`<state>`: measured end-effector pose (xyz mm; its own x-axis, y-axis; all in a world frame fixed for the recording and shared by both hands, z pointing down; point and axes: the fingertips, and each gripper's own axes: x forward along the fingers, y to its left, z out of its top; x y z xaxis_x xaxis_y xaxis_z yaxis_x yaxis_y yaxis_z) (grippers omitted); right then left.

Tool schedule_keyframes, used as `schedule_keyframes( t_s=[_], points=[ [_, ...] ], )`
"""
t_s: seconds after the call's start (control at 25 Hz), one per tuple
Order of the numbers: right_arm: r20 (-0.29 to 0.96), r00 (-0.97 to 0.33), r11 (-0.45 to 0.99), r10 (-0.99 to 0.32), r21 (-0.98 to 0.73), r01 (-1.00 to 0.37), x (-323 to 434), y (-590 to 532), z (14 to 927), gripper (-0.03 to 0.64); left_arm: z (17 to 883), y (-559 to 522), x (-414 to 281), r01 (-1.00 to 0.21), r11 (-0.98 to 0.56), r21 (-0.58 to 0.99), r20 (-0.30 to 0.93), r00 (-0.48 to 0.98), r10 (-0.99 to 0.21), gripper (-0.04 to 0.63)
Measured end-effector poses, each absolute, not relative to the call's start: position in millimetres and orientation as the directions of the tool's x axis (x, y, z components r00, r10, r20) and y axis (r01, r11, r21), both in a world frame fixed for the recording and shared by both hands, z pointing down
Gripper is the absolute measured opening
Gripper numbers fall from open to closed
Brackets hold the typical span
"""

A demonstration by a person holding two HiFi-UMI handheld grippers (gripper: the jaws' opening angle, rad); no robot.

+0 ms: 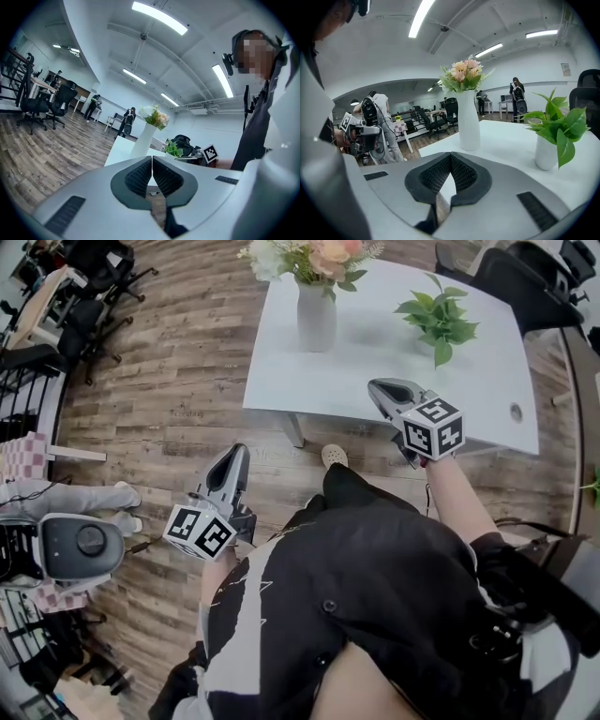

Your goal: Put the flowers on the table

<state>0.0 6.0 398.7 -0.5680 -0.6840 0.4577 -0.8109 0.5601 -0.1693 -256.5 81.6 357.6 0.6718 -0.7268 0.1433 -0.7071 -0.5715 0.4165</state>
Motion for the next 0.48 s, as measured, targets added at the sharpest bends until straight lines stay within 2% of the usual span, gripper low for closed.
schedule_keyframes(
  t_s=[0.48],
  points=[
    [0.480, -0.574, 0.569, -0.663, -0.175, -0.804, 0.9, 14.2, 406.3, 0.015, 361.7, 91.8, -257.8, -0.714, -0.555, 0.427, 0.148, 0.661, -0.736, 0.017]
  ],
)
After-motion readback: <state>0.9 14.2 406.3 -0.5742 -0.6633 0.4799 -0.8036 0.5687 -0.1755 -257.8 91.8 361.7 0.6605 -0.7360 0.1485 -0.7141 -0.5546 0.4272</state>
